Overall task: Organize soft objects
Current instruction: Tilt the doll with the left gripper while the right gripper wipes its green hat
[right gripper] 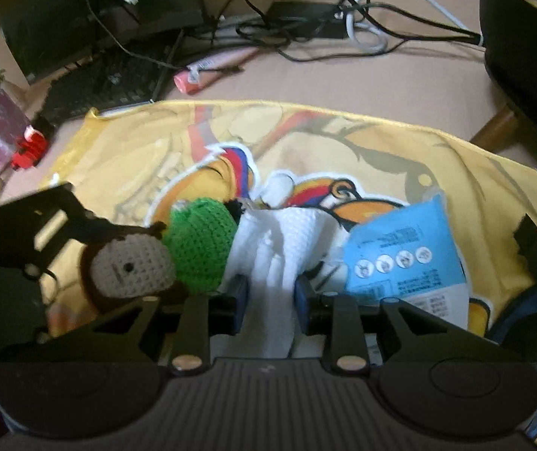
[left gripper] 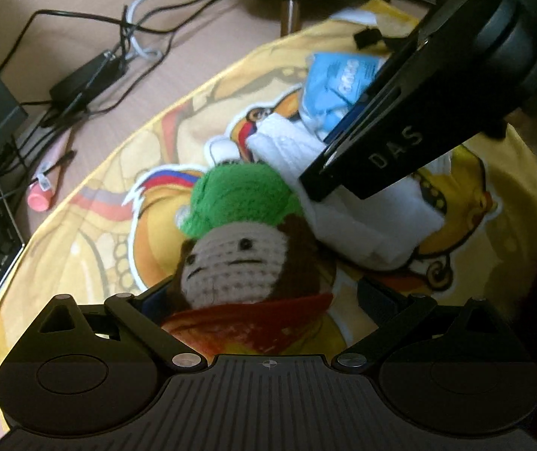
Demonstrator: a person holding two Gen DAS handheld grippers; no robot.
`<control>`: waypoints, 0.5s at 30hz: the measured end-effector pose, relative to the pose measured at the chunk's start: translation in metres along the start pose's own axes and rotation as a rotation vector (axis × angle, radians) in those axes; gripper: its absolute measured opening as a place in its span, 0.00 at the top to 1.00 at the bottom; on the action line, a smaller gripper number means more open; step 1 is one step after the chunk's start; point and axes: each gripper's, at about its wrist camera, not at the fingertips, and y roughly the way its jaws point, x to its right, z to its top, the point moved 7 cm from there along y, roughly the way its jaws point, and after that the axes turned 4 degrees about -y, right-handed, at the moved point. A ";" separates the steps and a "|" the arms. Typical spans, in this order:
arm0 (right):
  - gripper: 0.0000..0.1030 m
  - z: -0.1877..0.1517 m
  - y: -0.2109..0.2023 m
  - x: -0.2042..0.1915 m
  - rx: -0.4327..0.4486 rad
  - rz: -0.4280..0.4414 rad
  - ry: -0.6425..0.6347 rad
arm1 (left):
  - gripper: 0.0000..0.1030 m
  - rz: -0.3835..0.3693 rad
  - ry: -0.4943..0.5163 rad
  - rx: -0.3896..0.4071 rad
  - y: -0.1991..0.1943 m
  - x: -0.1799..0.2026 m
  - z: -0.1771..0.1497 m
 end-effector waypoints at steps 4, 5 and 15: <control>0.40 0.006 -0.009 0.000 0.041 0.062 0.032 | 0.01 -0.009 -0.018 -0.001 0.001 -0.003 -0.001; 0.45 0.004 -0.006 0.000 0.029 0.052 0.025 | 0.01 -0.012 -0.023 -0.002 0.001 -0.004 -0.002; 0.91 0.017 -0.024 0.003 0.070 0.069 0.056 | 0.21 -0.174 -0.409 0.035 -0.006 -0.049 0.004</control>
